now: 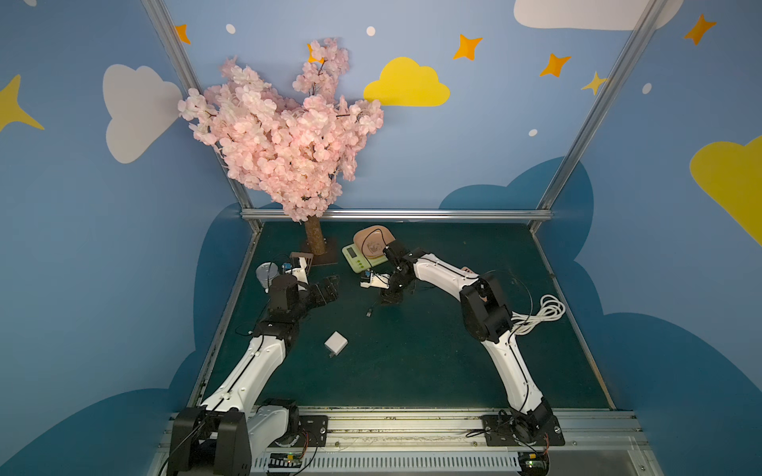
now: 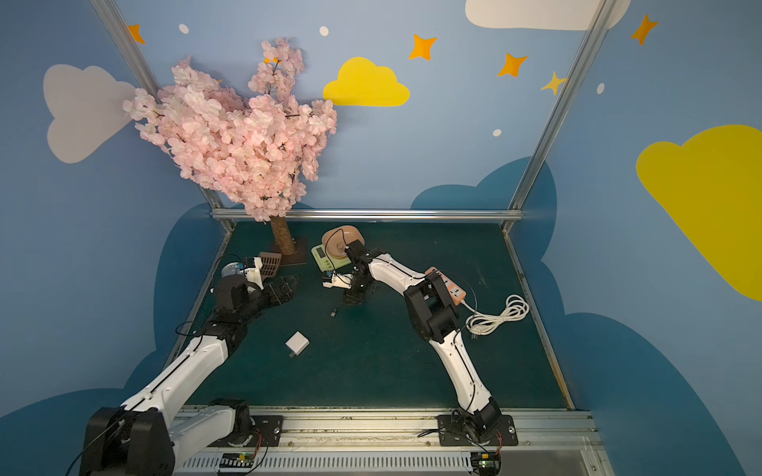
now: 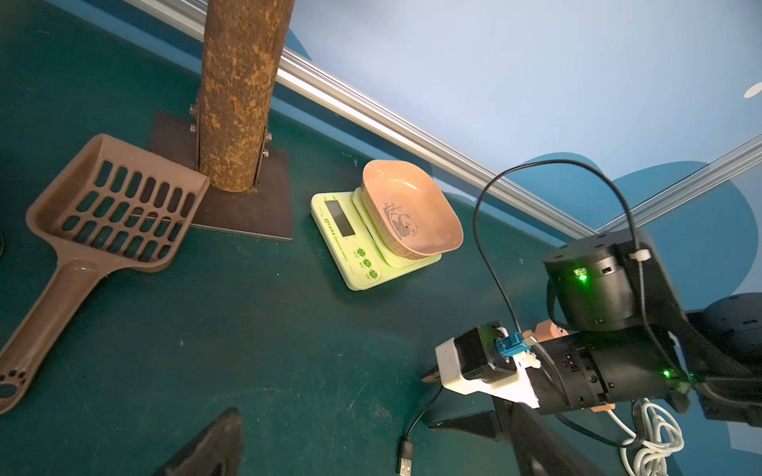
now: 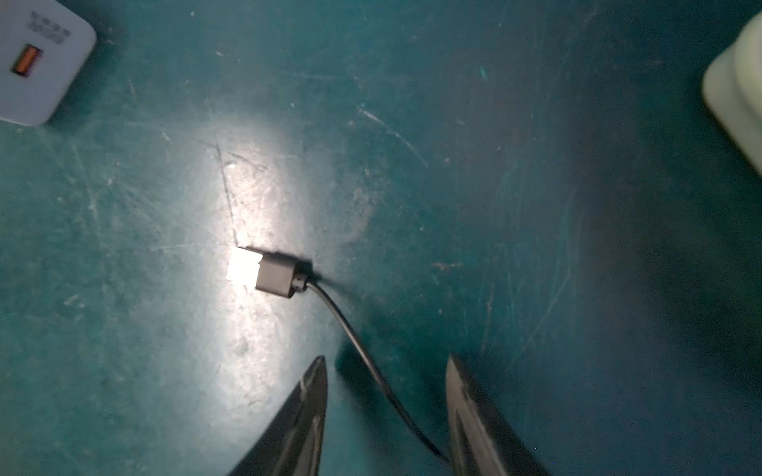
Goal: Charge the electronic scale
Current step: Pick up the charging cable from the center of the board.
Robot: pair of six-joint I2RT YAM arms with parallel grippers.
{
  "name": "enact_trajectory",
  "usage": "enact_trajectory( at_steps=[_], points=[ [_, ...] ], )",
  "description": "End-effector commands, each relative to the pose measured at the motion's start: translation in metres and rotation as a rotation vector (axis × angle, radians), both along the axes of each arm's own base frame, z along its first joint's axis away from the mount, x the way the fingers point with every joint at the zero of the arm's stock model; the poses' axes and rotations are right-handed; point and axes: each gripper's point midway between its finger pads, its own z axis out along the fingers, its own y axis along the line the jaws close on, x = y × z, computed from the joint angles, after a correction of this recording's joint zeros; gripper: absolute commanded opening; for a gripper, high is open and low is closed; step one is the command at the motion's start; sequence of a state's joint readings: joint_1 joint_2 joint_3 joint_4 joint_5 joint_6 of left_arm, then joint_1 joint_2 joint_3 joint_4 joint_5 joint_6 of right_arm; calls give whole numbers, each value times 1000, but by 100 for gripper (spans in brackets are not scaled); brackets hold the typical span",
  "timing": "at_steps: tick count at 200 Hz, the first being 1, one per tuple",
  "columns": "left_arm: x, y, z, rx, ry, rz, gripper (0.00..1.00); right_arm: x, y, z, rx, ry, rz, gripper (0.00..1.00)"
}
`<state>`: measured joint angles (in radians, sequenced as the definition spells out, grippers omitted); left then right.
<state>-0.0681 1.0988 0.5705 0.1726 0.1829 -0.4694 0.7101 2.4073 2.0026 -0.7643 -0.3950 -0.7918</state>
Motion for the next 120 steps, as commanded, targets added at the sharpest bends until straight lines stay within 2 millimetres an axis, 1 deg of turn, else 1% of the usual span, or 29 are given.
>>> enact_trajectory(
  at_steps=[1, 24, 40, 67, 100, 120],
  points=[
    [6, 1, 7, -8, -10, 0, 100, -1, 4, -4, -6, 2, 12, 41],
    [6, 1, 9, -10, -7, 0, 100, 0, 5, -2, -5, 5, 3, 29],
    [6, 1, 11, -14, -12, 3, 100, 0, 6, 1, 0, 7, -4, 17],
    [4, 2, 15, -17, -19, 3, 100, 0, 7, 9, 18, 22, -29, 0],
    [2, 1, 17, -22, -24, 2, 100, 2, 9, 29, 59, 34, -95, 0],
    [2, -2, 19, -36, -28, -12, 100, 6, 7, 50, 107, 45, -183, 0]
  ],
)
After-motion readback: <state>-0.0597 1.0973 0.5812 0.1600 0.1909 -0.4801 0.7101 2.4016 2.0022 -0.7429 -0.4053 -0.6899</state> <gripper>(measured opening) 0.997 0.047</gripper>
